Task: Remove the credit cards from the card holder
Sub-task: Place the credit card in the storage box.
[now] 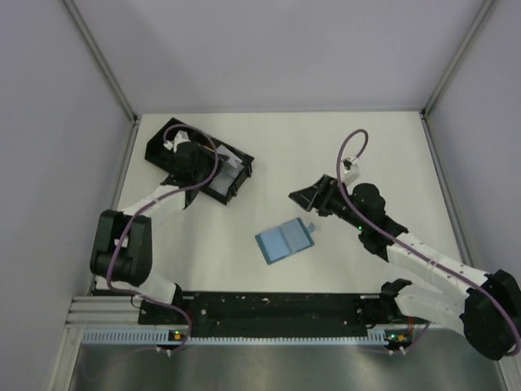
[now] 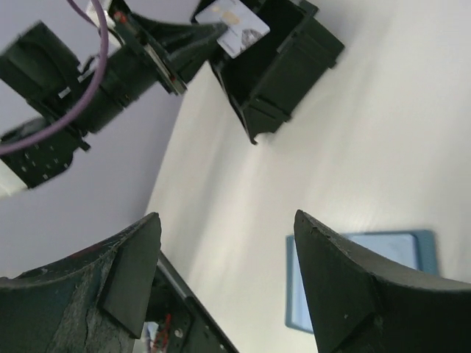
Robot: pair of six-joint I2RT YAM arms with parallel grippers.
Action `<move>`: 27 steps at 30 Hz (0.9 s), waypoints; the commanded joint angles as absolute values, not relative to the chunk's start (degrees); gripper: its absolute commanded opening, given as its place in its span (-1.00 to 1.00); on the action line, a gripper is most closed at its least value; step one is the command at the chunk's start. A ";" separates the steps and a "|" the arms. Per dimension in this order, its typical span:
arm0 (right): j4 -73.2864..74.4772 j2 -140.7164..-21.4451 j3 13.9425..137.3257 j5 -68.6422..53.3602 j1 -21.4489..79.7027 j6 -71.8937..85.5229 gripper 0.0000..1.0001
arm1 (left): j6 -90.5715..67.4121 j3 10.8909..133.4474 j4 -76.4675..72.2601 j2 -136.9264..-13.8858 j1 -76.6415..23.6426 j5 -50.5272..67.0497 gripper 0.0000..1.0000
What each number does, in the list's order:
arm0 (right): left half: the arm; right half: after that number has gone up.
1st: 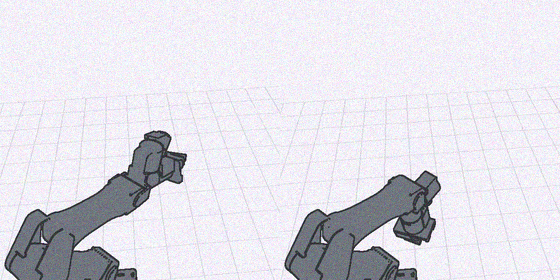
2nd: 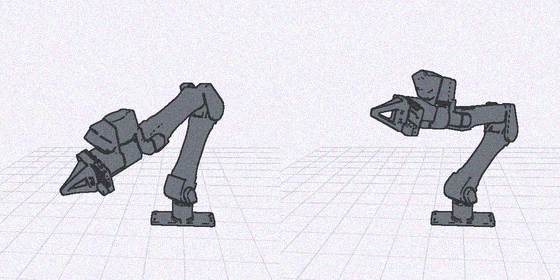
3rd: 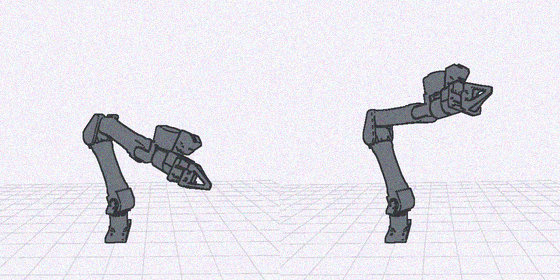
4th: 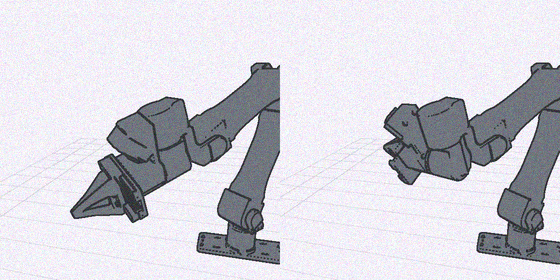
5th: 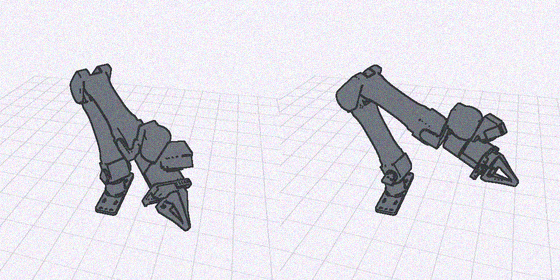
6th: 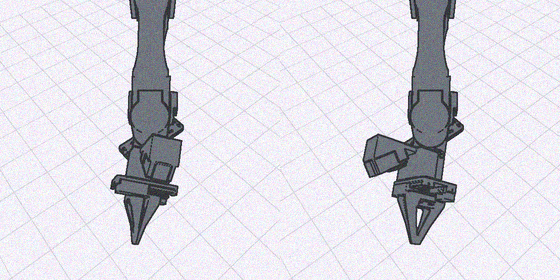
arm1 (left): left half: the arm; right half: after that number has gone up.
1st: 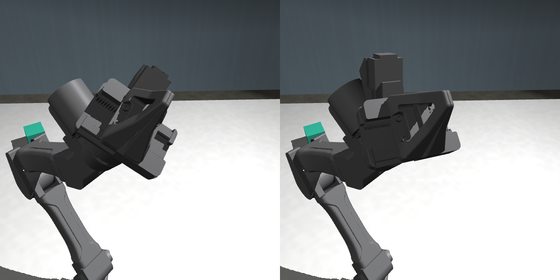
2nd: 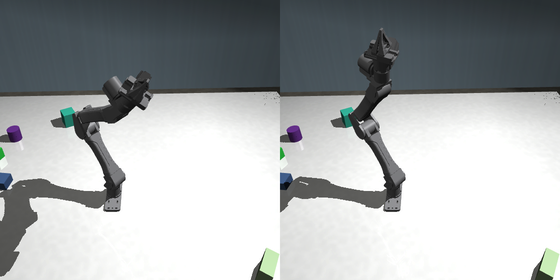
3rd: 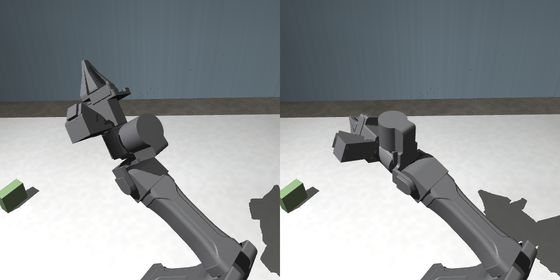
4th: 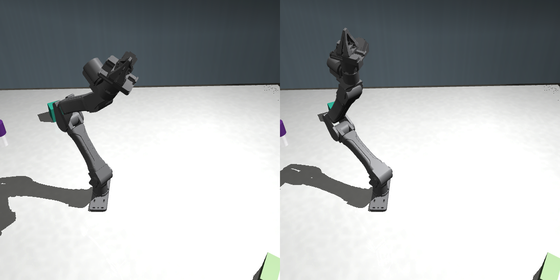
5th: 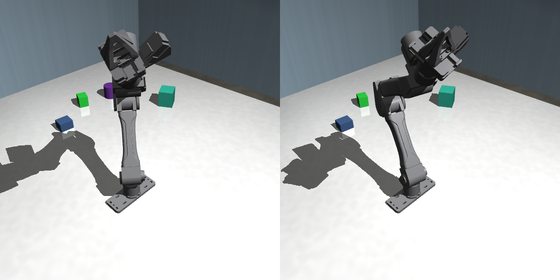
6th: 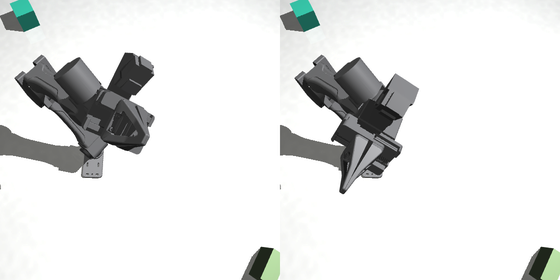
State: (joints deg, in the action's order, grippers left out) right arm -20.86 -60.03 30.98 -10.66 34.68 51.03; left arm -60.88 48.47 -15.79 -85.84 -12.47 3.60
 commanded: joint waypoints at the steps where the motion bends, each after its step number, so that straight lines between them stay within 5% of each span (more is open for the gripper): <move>1: -14.59 -56.43 29.10 -9.05 33.23 44.65 0.45 | -59.41 56.24 -13.72 -93.24 -12.13 5.89 -1.00; 17: -12.40 -53.79 27.42 -12.83 31.38 41.93 0.45 | -61.08 65.73 -5.45 -104.41 -11.69 5.89 -0.89; 27: -10.64 -52.12 27.68 -13.97 31.38 41.31 0.46 | -61.17 65.40 -3.43 -102.67 -11.51 6.51 0.13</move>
